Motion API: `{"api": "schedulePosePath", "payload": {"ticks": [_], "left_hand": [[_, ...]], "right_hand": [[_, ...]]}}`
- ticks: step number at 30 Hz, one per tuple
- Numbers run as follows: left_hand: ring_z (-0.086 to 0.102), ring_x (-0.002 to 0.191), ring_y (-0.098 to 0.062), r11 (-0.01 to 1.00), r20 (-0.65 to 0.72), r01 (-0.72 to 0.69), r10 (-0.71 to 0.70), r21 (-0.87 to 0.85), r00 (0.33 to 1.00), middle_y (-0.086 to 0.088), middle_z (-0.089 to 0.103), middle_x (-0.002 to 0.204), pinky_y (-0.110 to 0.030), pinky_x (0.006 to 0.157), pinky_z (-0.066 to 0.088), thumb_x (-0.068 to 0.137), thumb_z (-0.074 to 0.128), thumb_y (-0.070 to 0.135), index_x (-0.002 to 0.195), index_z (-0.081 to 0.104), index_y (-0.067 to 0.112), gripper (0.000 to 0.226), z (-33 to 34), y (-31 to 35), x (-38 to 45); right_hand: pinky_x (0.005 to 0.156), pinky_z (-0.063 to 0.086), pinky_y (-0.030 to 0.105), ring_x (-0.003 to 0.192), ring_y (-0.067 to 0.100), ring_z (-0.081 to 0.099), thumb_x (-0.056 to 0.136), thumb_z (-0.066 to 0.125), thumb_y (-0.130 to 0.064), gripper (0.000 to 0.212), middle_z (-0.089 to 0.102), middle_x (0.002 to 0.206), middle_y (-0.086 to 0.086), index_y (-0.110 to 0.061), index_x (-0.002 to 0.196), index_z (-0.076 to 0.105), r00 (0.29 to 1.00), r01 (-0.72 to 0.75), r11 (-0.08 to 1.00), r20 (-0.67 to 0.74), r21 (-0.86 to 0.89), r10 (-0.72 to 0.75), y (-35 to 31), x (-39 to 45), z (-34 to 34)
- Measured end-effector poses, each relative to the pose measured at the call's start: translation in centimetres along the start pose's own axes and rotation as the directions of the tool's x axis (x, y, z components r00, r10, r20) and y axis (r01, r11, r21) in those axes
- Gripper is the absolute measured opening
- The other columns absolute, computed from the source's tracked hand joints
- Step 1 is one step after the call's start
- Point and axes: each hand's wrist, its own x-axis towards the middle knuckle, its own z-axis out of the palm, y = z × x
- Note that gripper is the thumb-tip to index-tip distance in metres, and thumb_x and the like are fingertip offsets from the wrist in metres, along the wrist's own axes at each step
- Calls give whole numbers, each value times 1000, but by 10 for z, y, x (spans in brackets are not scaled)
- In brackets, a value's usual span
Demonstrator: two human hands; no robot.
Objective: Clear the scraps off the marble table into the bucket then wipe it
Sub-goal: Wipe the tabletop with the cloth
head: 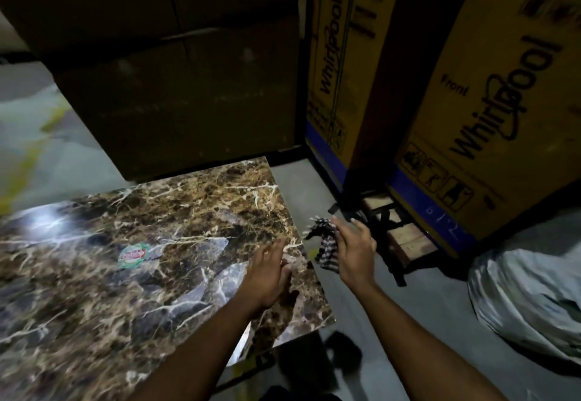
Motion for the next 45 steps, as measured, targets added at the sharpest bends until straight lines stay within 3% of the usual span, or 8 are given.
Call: {"api": "schedulePosePath", "payload": {"ticks": [7, 12, 16, 23, 28, 32, 38, 45], "left_hand": [[32, 146, -29, 912, 29, 184, -186, -366, 982, -9, 34, 159, -34, 114, 30, 107, 38, 38, 159, 18, 14, 61, -35, -11, -7], [70, 100, -29, 177, 259, 368, -445, -913, 857, -17, 69, 113, -35, 72, 52, 106, 41, 42, 129, 54, 15, 38, -77, -26, -29], [73, 85, -22, -58, 190, 188, -516, -981, 835, -7, 76, 96, -31, 64, 55, 98, 59, 26, 122, 64, 6, 31, -110, -53, -58], [65, 109, -38, -182, 88, -46, -666, -982, 741, -19, 57, 136, -57, 94, 54, 94, 68, 10, 160, 15, 16, 85, -174, -140, -113], [70, 104, -39, -196, 55, -121, -709, -973, 703, -21, 59, 135, -52, 76, 62, 87, 74, 9, 156, 26, 14, 85, -226, -222, -159], [65, 111, -40, -228, -9, -265, -741, -937, 671, -23, 53, 140, -59, 91, 56, 90, 70, 4, 157, 20, 13, 84, -268, -273, -199], [65, 105, -34, -257, -16, -320, -757, -912, 653, -21, 53, 140, -55, 96, 54, 92, 65, -4, 157, 22, 13, 80, -301, -315, -227], [67, 106, -40, -259, -88, -309, -620, -915, 780, -26, 61, 126, -51, 86, 59, 85, 69, -8, 134, 44, 6, 57, -341, -327, -229]], "right_hand": [[105, 49, 37, 127, 26, 59, 110, 44, -17, 33, 64, 127, 0, -11, 139, 60, 913, -392, 724, 338, 567, 230, -80, 9, 14], [81, 54, 42, 98, 31, 67, 110, 40, -29, 39, 75, 103, 11, -5, 112, 71, 619, -785, 189, 750, 589, 232, -151, 1, 12], [92, 53, 47, 105, 35, 67, 108, 41, -36, 45, 74, 116, 18, -7, 105, 75, 501, -856, 207, 860, 474, 102, -195, -20, 34], [91, 55, 48, 107, 37, 70, 110, 35, -34, 50, 73, 118, 19, 1, 134, 60, 442, -888, 143, 897, 438, 3, -278, -54, 96], [97, 49, 50, 115, 41, 65, 103, 24, -64, 76, 69, 125, 25, -5, 128, 64, 457, -884, 36, 879, 465, -133, -372, -88, 129], [104, 50, 58, 131, 45, 55, 92, 26, -81, 93, 58, 142, 25, -8, 143, 54, 501, -865, -101, 832, 492, -237, -430, -122, 162], [99, 55, 52, 129, 39, 59, 62, 97, -38, 100, 57, 143, 24, -2, 145, 53, 534, -819, 32, 782, 572, -321, -489, -144, 175], [81, 61, 40, 103, 30, 73, 97, 56, 7, 39, 73, 117, 18, 4, 136, 54, 654, -645, 425, 747, 635, -124, -524, -90, 159]]}}
